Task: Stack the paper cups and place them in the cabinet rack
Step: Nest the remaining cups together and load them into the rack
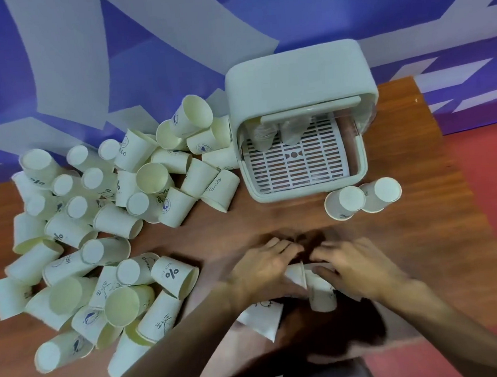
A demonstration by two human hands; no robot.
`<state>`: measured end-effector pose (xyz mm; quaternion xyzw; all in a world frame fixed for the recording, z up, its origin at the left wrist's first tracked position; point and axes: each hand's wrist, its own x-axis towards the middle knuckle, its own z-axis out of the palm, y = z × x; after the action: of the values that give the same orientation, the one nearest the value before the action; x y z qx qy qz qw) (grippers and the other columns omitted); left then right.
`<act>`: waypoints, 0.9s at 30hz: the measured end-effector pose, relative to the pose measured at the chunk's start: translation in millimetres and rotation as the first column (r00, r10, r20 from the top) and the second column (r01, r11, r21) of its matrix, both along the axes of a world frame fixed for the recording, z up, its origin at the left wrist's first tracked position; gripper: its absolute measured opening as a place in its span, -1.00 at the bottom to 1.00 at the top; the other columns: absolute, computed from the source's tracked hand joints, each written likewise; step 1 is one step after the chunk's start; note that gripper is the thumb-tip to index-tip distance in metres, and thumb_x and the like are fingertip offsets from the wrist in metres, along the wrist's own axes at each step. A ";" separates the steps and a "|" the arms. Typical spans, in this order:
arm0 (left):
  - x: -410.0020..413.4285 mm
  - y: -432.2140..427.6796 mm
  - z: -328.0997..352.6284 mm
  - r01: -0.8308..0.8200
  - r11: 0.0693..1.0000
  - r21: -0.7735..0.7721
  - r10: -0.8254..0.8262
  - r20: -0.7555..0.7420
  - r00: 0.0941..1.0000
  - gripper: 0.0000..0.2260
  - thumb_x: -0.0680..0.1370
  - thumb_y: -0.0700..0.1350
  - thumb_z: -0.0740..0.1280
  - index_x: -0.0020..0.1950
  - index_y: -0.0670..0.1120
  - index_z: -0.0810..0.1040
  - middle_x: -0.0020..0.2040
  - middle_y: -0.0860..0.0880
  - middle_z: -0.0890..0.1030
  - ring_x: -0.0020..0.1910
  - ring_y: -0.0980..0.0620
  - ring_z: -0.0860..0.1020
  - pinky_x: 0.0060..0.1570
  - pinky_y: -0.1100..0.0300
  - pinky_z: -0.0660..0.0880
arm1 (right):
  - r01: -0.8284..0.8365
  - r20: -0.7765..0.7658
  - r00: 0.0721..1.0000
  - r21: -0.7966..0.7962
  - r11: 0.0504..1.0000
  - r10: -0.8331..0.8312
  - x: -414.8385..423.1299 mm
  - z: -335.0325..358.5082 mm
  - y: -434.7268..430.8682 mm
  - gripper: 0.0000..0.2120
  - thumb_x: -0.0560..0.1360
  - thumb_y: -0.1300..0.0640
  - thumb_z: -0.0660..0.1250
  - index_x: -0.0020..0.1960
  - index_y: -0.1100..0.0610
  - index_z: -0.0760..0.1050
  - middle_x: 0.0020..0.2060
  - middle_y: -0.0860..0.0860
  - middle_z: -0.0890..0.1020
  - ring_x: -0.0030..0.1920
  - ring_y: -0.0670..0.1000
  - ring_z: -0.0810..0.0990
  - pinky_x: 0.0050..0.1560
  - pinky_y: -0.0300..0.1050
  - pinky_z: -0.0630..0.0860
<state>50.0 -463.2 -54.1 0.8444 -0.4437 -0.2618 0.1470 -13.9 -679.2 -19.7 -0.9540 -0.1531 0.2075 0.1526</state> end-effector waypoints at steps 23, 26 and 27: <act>4.7 78.9 -0.9 -0.275 0.948 -0.161 0.318 0.393 0.863 -0.91 0.49 -0.04 0.41 -0.09 0.01 0.53 -0.12 0.08 0.55 -0.16 0.00 0.47 -0.42 0.09 0.42 | 0.248 0.372 0.905 -0.071 0.966 -0.205 28.7 -17.8 44.5 -0.91 0.40 0.09 0.47 -0.11 -0.03 0.62 -0.21 -0.09 0.62 -0.19 0.08 0.61 -0.38 -0.07 0.47; 3.6 79.6 -13.5 -0.344 0.936 -0.078 0.348 0.368 0.862 -0.92 0.48 -0.01 0.41 -0.09 0.03 0.57 -0.08 0.10 0.57 -0.13 0.00 0.52 -0.37 0.11 0.46 | 0.218 0.336 0.928 -0.143 0.965 -0.160 36.8 -31.3 49.8 -0.90 0.35 0.12 0.50 -0.16 -0.03 0.63 -0.26 -0.08 0.61 -0.23 0.08 0.60 -0.41 -0.09 0.45; 3.6 78.0 -16.0 -0.370 0.927 -0.064 0.368 0.359 0.858 -0.91 0.48 0.01 0.39 -0.08 0.03 0.58 -0.07 0.10 0.58 -0.12 0.00 0.53 -0.38 0.11 0.46 | 0.207 0.316 0.937 -0.148 0.967 -0.152 37.5 -33.5 50.6 -0.88 0.35 0.12 0.50 -0.15 -0.03 0.64 -0.26 -0.08 0.61 -0.23 0.08 0.60 -0.41 -0.09 0.45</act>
<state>53.5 -385.2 -70.2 0.9479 -0.2923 -0.0691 0.1065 23.6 -628.6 -53.1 -0.9943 -0.0676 0.0574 0.0593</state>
